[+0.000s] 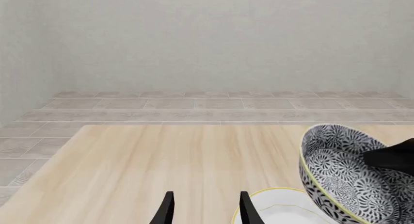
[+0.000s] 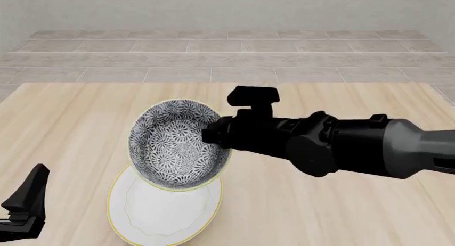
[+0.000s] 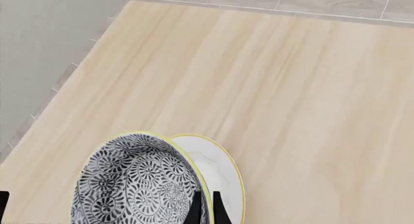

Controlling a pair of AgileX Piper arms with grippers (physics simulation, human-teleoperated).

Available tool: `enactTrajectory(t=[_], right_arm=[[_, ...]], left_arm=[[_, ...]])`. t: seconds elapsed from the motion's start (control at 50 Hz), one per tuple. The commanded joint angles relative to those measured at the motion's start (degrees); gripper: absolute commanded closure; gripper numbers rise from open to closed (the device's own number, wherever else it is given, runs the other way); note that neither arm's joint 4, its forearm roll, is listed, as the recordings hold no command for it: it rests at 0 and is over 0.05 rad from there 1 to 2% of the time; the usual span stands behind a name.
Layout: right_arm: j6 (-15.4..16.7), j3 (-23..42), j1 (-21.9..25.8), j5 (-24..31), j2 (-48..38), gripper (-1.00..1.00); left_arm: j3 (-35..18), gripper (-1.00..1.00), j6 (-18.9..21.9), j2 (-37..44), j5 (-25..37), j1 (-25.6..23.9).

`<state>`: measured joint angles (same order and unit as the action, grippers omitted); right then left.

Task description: Put the bowl on the plate.

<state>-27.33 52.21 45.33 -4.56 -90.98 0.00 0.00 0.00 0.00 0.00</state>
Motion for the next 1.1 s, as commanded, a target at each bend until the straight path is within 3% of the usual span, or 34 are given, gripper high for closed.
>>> enactTrajectory(t=[0.02, 1.1], right_arm=[[-0.65, 0.2, 0.54, -0.86, -0.78, 1.0], [-0.76, 2.86, 2.29, -1.49, -7.14, 1.0]], left_arm=[[0.0, -1.0, 0.0, 0.0, 0.0, 0.0], [0.0, -1.0, 0.0, 0.0, 0.0, 0.0]])
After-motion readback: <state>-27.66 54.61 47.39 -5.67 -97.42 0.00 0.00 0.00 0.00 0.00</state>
